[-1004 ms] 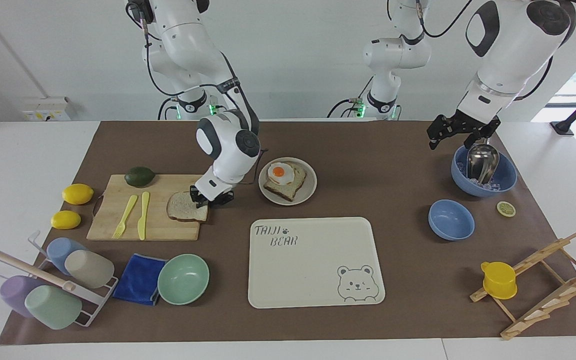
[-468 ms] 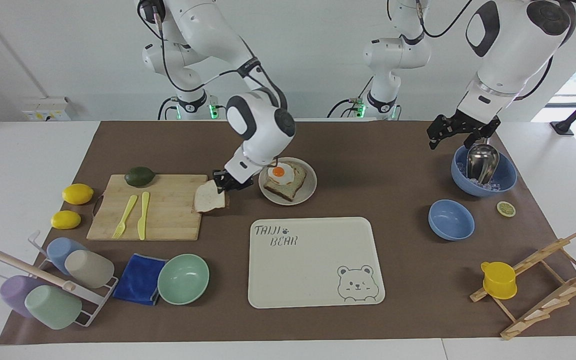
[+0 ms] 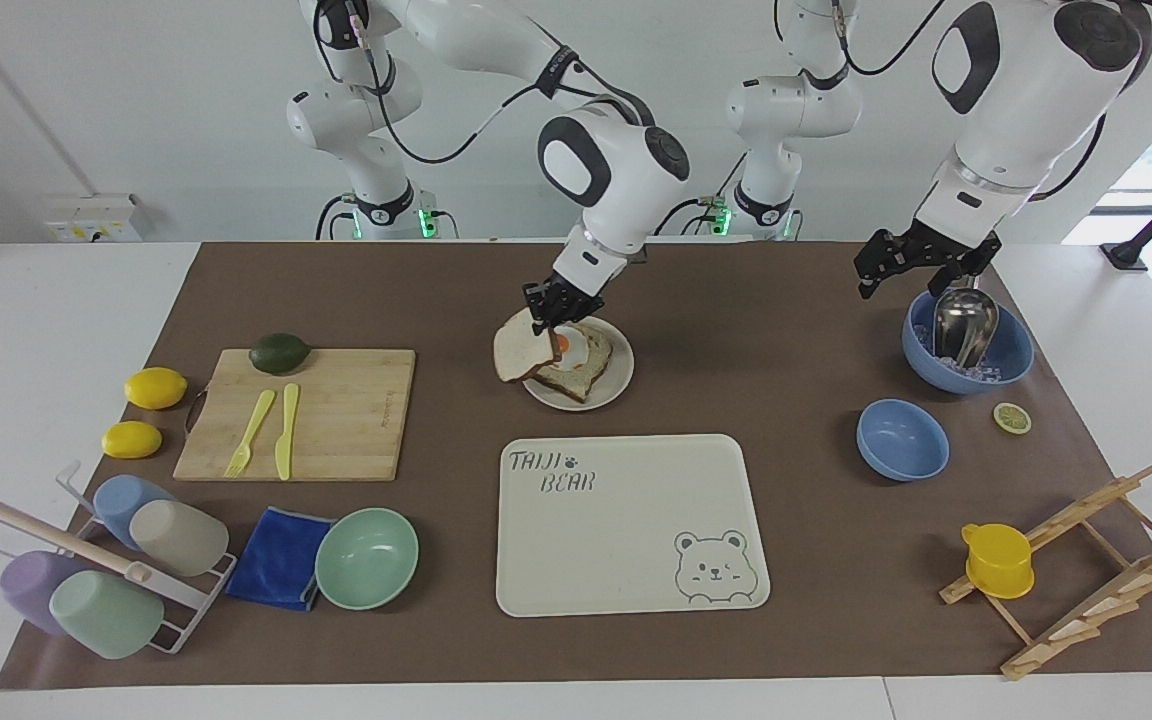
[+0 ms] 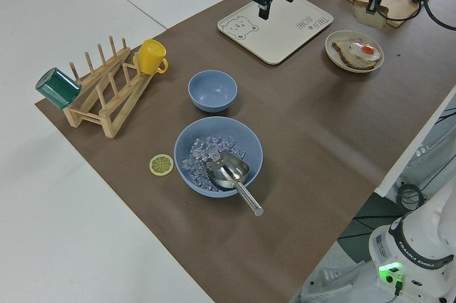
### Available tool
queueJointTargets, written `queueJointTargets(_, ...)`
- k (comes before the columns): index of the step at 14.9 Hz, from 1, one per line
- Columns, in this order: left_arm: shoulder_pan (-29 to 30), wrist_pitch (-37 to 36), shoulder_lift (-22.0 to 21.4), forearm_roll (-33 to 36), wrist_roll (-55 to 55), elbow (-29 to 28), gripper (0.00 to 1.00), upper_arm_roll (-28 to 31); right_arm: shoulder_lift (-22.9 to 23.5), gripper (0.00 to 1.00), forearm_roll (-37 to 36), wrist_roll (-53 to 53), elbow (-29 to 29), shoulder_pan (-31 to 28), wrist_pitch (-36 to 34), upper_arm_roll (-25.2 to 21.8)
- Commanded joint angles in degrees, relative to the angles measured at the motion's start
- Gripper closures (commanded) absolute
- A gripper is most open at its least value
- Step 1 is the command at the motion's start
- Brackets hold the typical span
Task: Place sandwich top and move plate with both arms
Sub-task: 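Carry the bread slice over the plate and lower it onto the egg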
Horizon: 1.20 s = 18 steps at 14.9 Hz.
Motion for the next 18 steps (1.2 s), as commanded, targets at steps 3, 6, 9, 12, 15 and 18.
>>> queueJointTargets(3,0.81,-0.36,-0.96,-0.47,0.5,-0.6,0.0,-0.2,0.65,1.0,1.29,4.86,-3.04,0.49,6.54,0.19)
queueJointTargets(6,0.9,-0.36,-1.04,-0.47,0.32,-0.78,0.0,-0.02,-0.05,1.0,1.38,6.0,-6.82,0.76,10.58,0.19)
queueJointTargets(9,0.9,0.16,-1.13,-0.55,0.23,-1.22,0.0,-0.02,0.03,1.0,2.87,6.53,-6.83,0.58,11.73,0.19)
queueJointTargets(12,1.07,2.1,-1.74,-0.55,0.15,-3.06,0.0,-0.02,0.12,0.45,3.92,6.97,-6.74,0.76,12.69,0.19)
queueJointTargets(15,1.16,4.72,-2.53,-0.47,-0.11,-5.34,0.0,-0.02,0.12,0.0,5.51,9.69,-6.13,0.93,14.02,0.28)
queueJointTargets(18,0.9,7.89,-2.8,-0.55,-1.34,-6.84,0.0,-0.28,-2.24,0.0,9.98,9.35,-2.96,-0.9,13.23,0.02)
